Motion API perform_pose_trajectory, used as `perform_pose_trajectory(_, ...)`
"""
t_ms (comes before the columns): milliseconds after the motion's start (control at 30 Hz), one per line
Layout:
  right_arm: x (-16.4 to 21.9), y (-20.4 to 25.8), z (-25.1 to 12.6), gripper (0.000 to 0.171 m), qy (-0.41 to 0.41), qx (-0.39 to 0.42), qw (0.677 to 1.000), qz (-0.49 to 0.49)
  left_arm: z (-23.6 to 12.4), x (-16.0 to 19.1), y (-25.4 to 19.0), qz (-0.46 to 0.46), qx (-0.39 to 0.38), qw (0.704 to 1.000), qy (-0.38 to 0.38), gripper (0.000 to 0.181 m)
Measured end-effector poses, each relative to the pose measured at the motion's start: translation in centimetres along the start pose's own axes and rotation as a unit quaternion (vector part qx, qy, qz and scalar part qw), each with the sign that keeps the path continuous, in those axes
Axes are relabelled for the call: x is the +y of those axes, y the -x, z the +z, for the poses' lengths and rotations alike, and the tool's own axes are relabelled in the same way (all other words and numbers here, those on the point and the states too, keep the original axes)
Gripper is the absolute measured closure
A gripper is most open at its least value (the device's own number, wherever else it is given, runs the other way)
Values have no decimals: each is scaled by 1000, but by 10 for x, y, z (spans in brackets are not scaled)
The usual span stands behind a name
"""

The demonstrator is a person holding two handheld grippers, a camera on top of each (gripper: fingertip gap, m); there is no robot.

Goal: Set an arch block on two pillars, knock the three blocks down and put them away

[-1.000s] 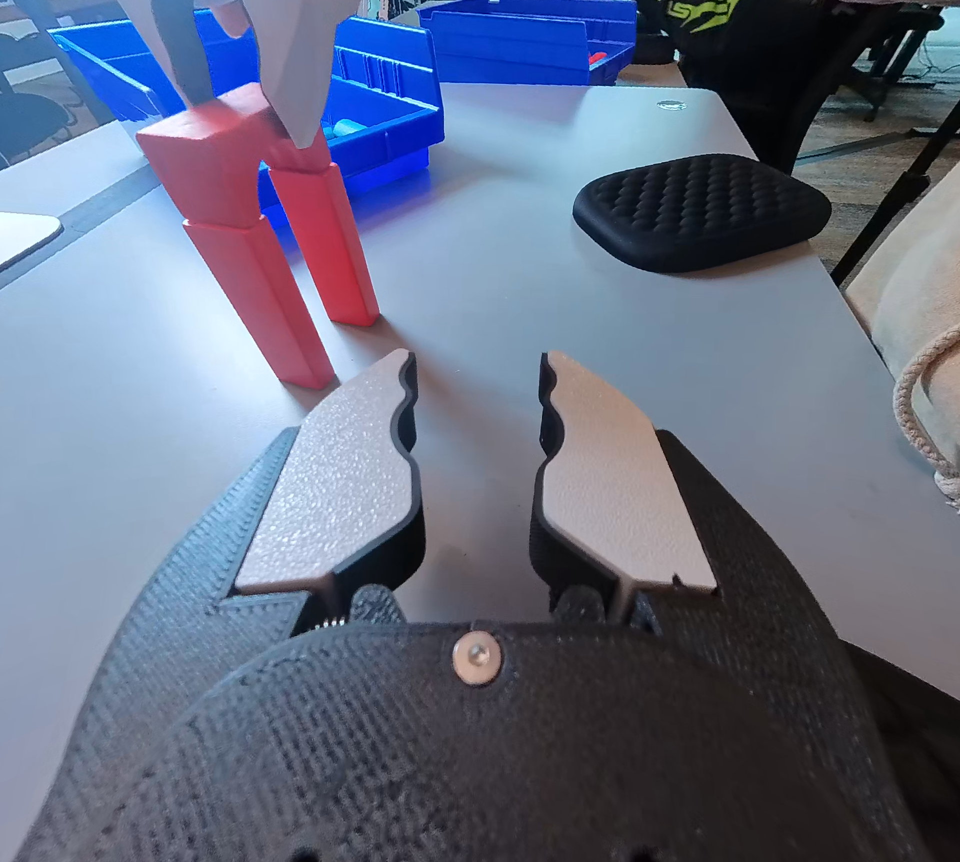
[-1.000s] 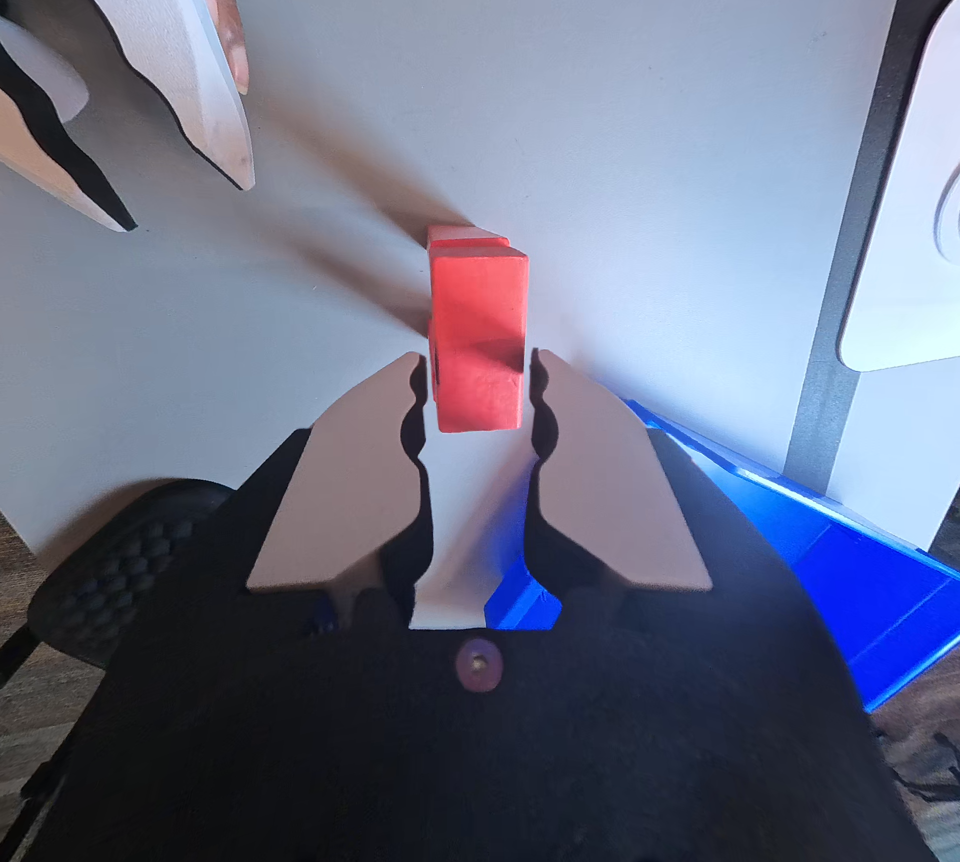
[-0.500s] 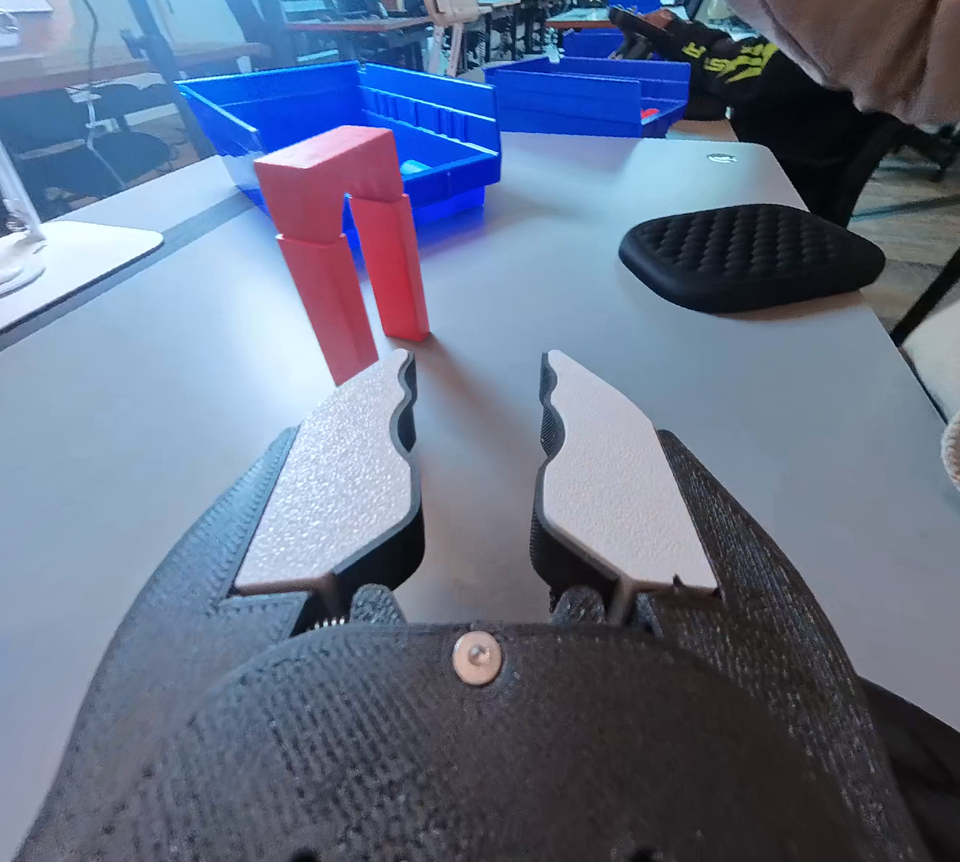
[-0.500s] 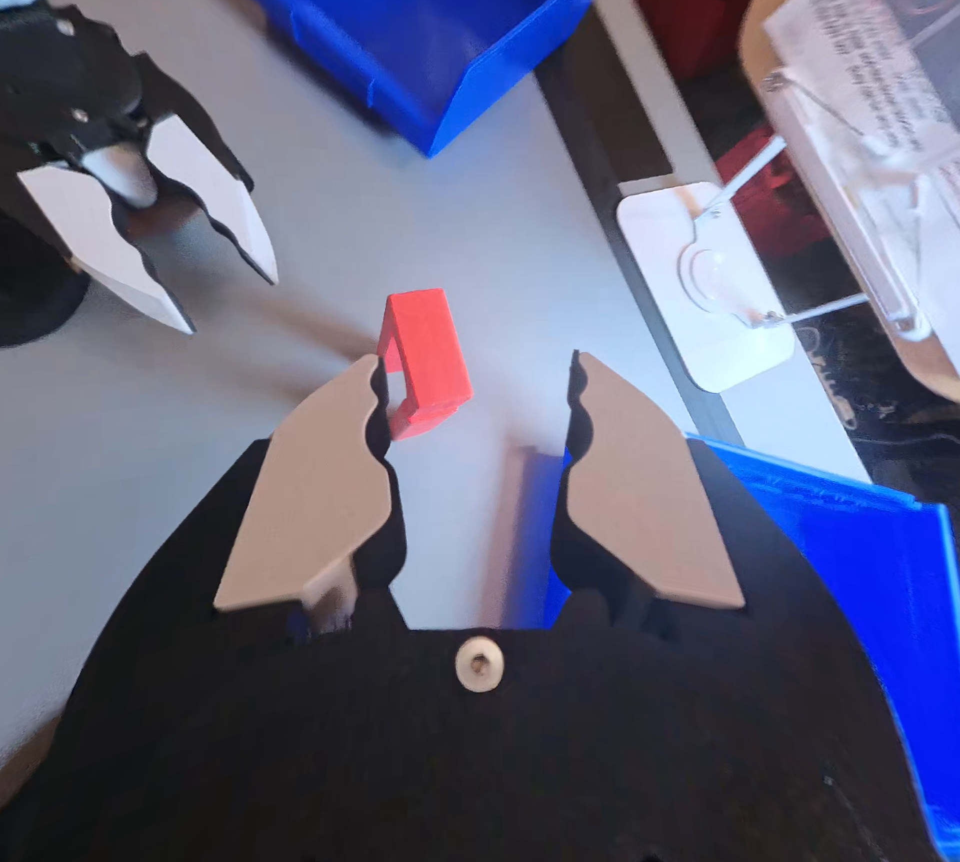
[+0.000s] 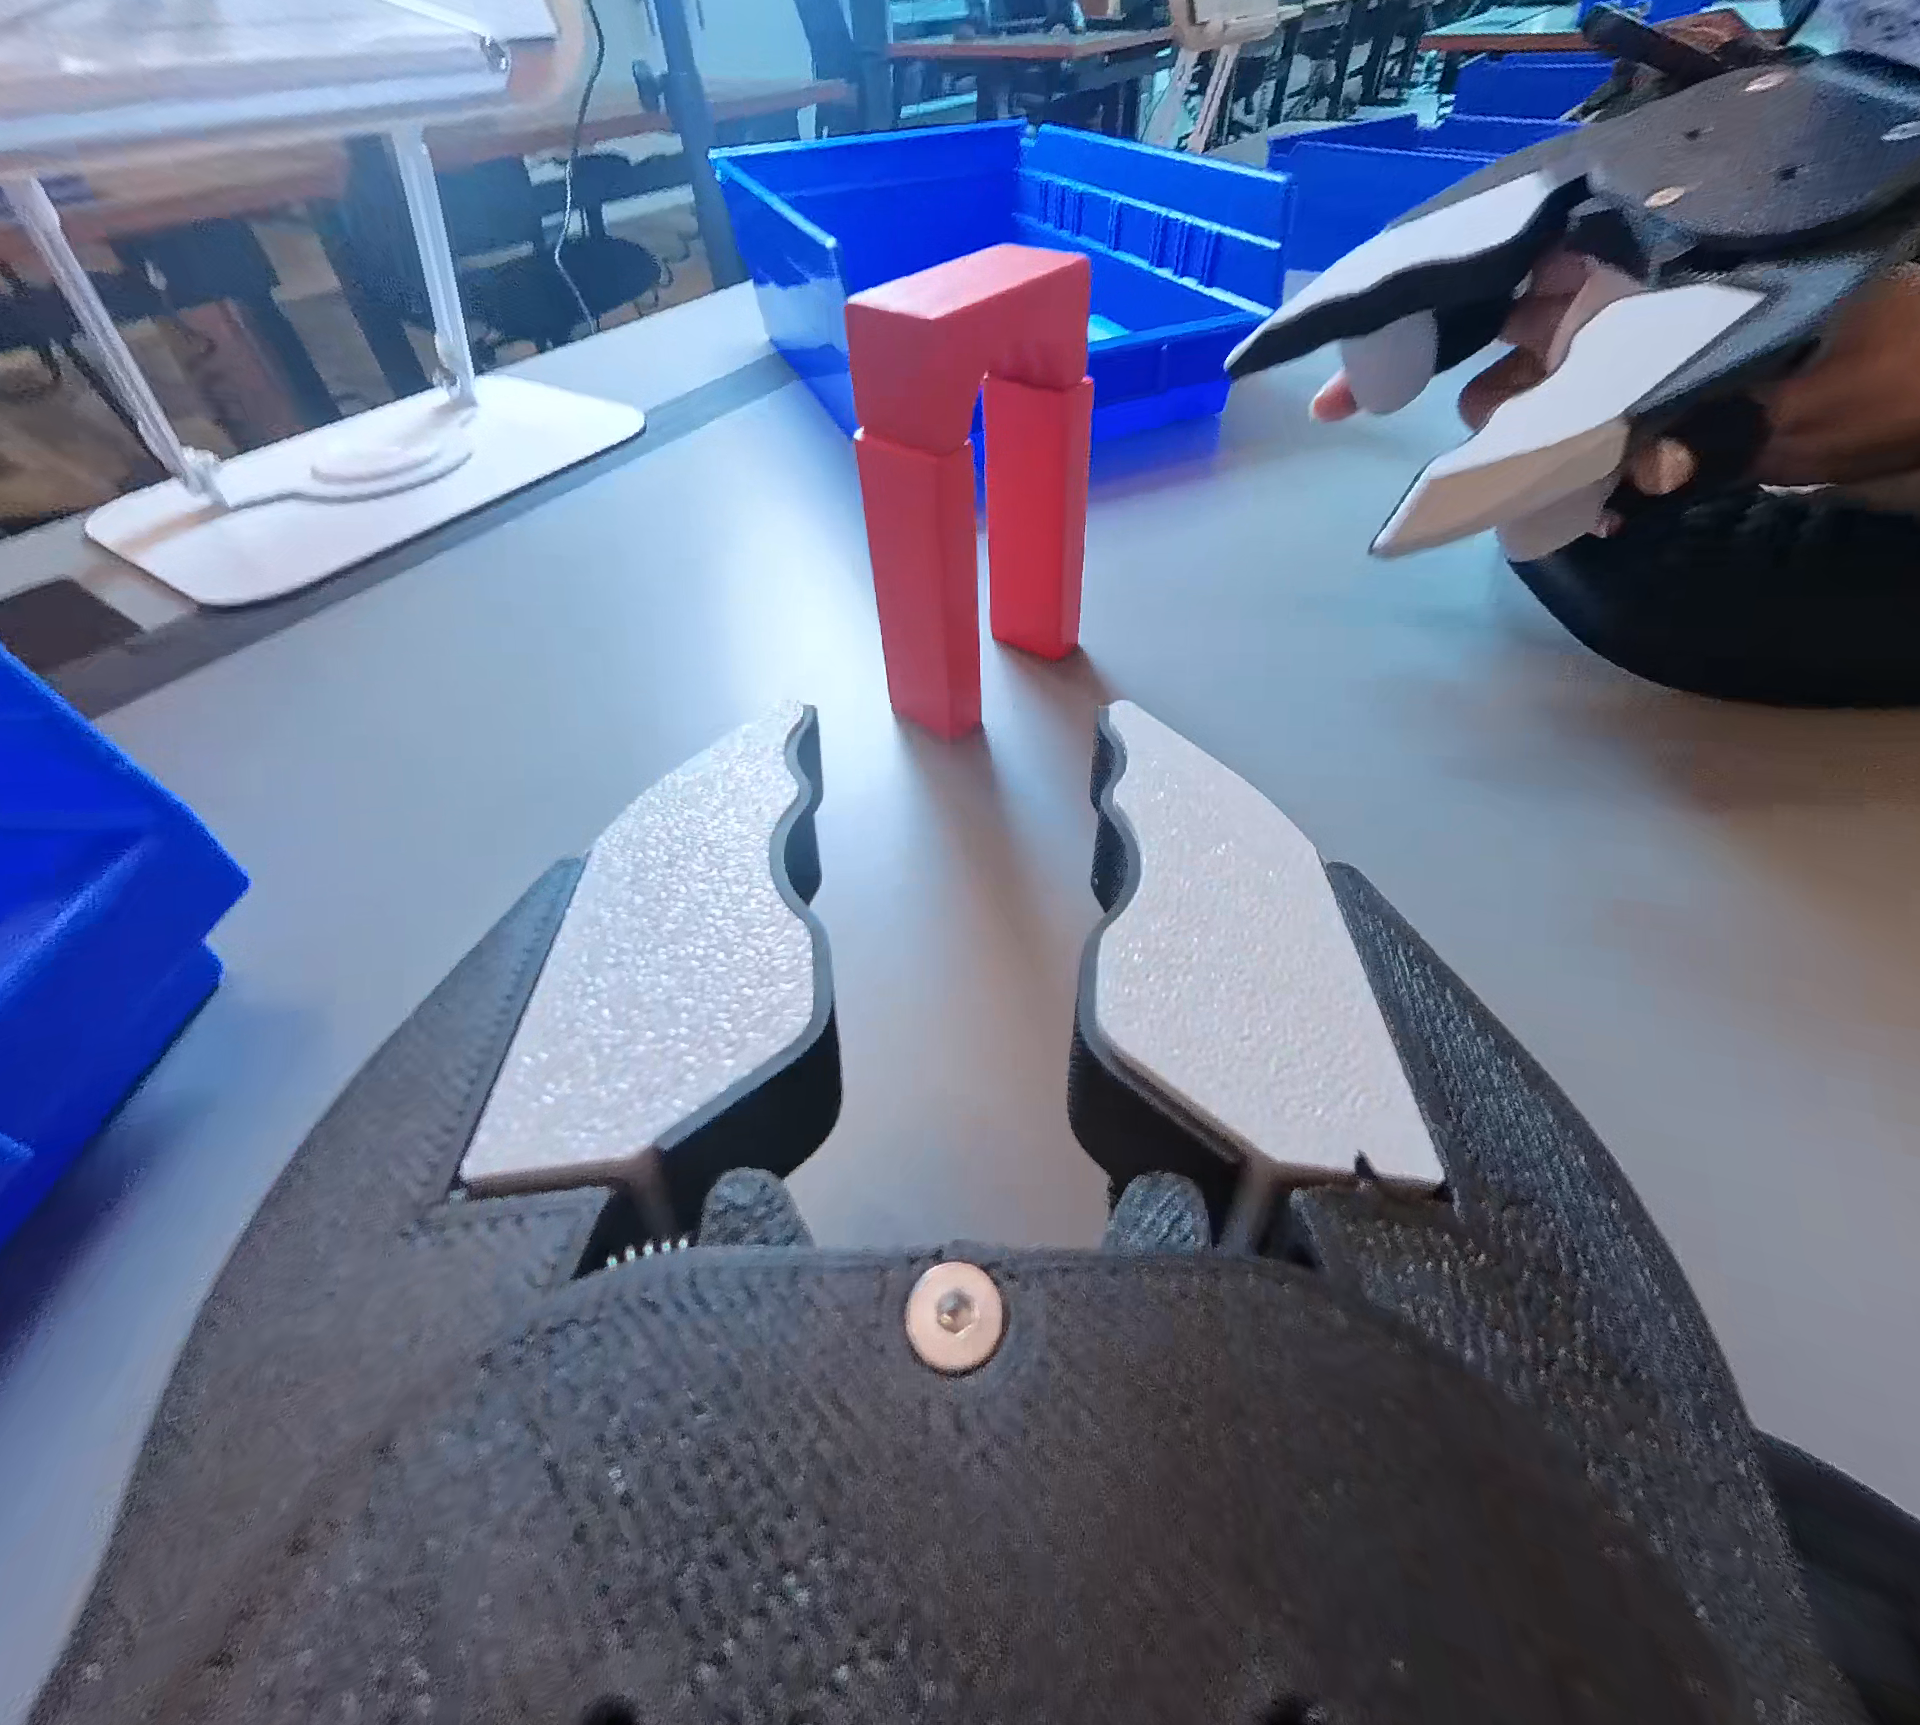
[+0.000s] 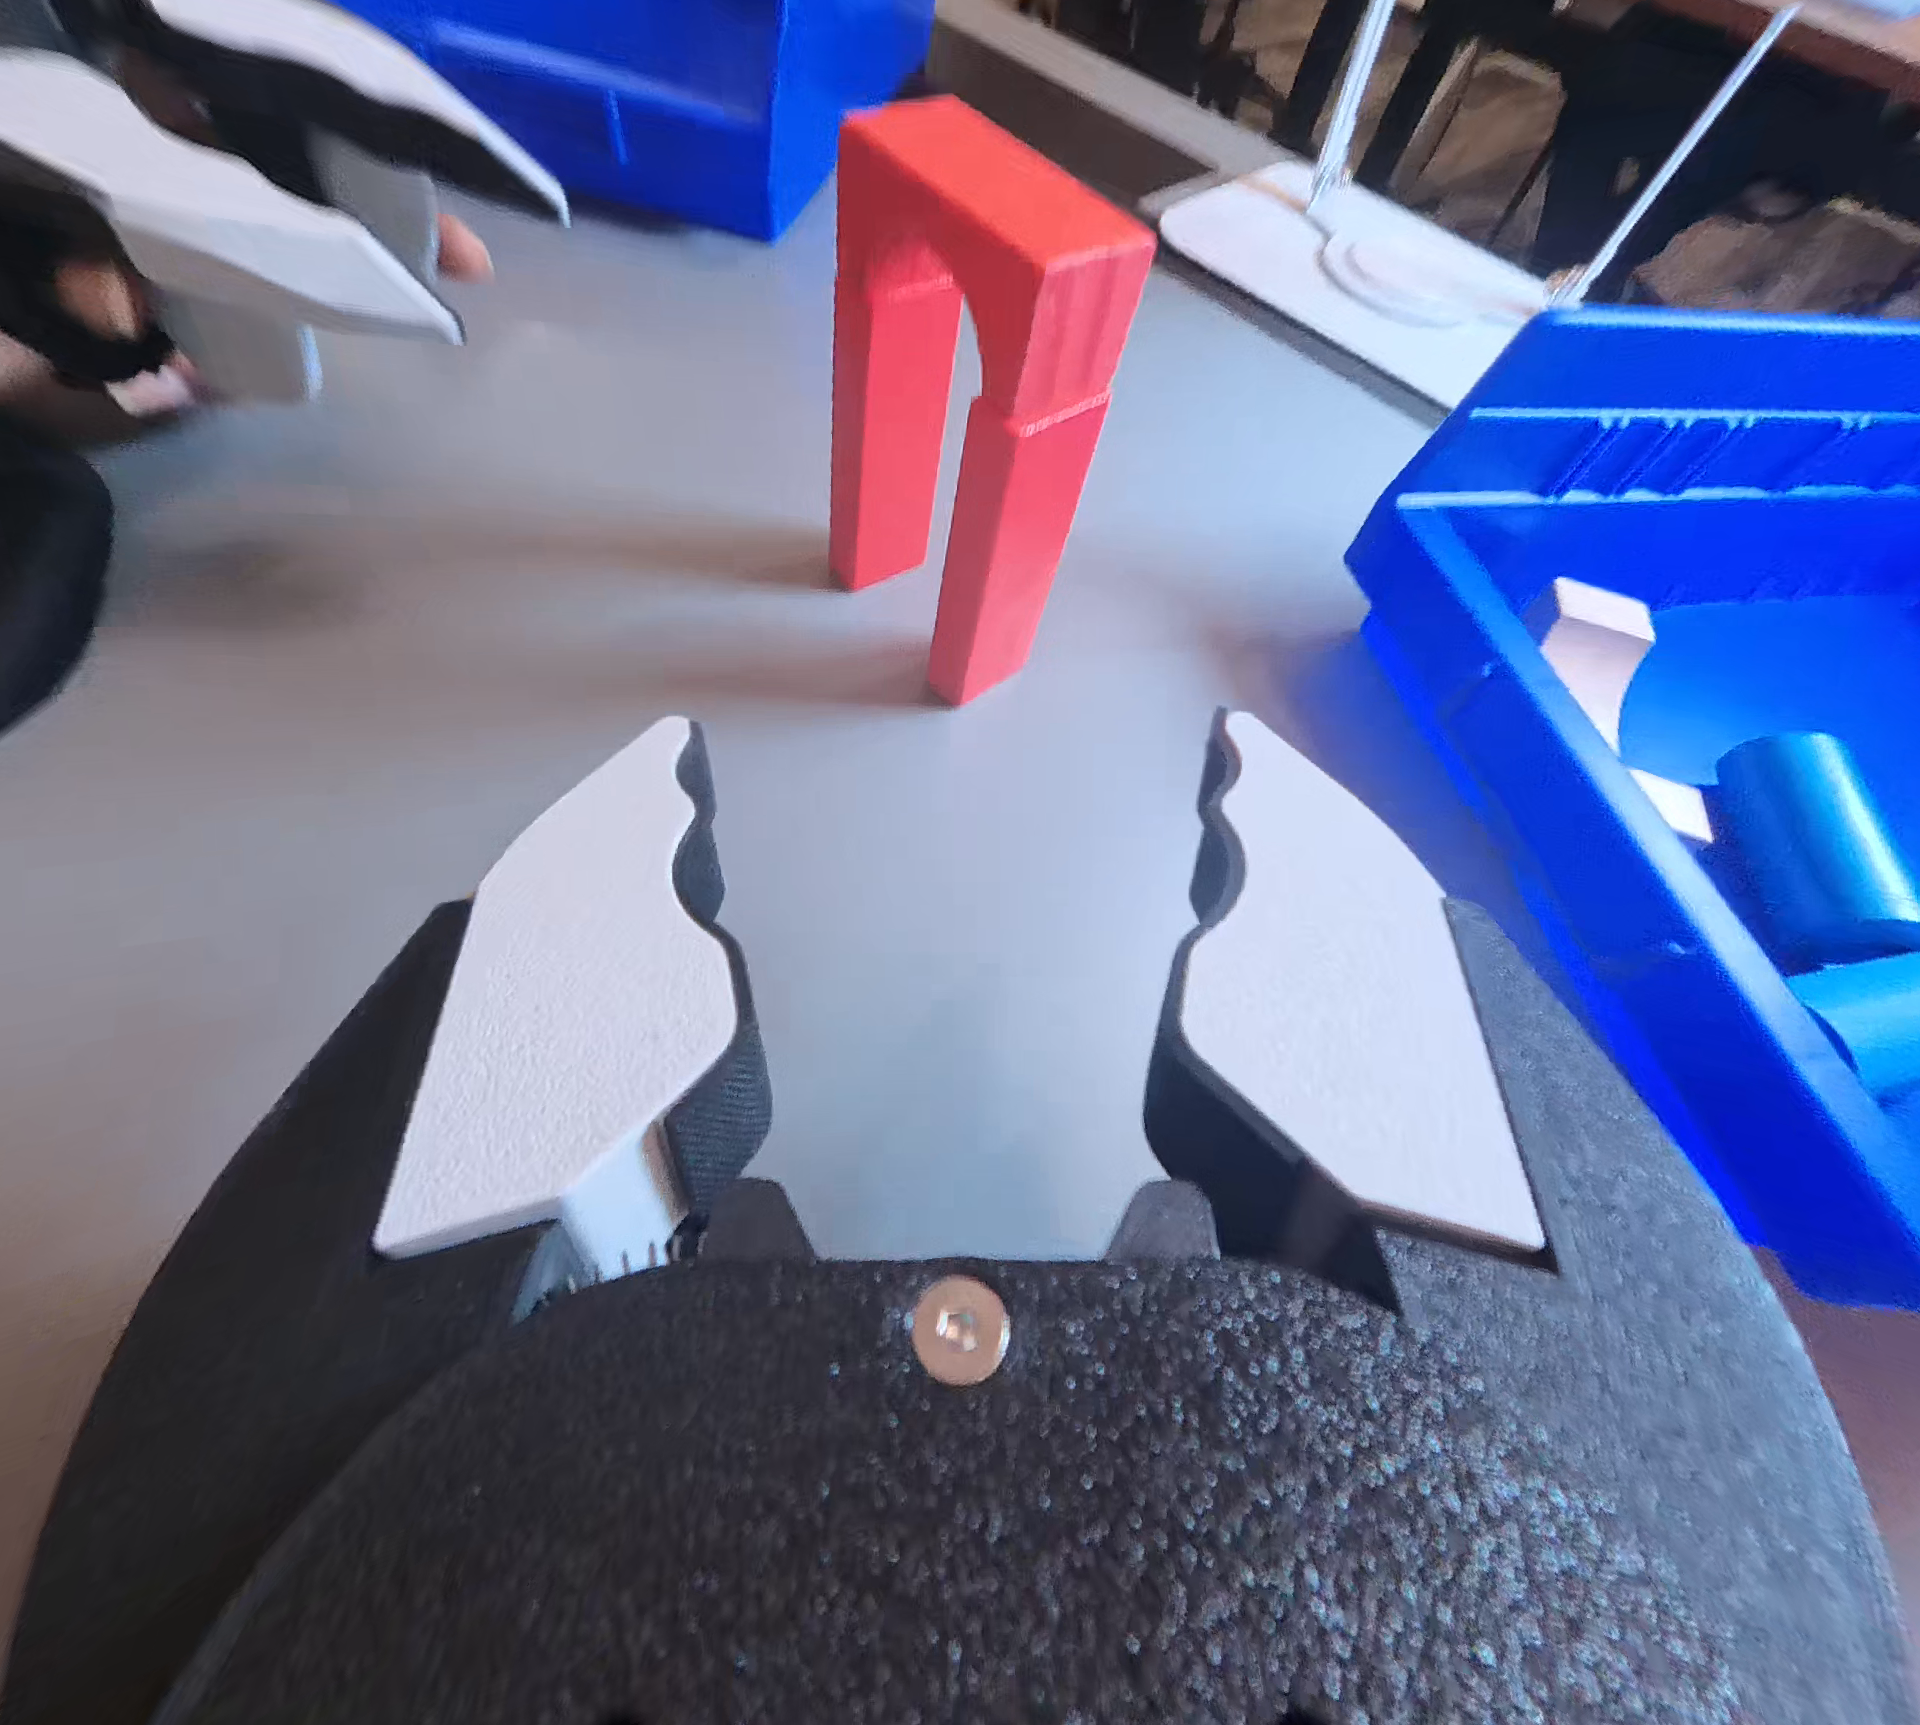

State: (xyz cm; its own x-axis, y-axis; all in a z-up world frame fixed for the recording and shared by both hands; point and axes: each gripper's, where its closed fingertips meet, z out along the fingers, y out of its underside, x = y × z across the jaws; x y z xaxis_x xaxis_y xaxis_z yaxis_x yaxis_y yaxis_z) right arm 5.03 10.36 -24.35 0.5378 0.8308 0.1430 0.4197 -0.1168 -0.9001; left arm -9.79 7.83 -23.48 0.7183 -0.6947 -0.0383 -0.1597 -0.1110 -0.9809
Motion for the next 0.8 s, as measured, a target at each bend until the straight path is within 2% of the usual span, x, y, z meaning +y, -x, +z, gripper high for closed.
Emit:
perform_pose_trajectory(67,-2,-1,-1,82,-12,-2,1000,17,-1,3,4,-14,-8,1000,12,130)
perform_pose_trajectory(200,11,-3,4,78,18,4,1000,24,-1,10,11,-44,-34,997,45,120)
perform_pose_trajectory(367,10,-8,-2,76,22,42,998,40,-8,5,18,-3,-102,993,60,118)
perform_pose_trajectory(567,7,3,-18,72,22,85,994,65,-16,-13,6,29,-154,986,54,115)
perform_pose_trajectory(800,-6,19,-29,73,3,142,986,89,-22,-28,-15,12,-166,985,43,117)
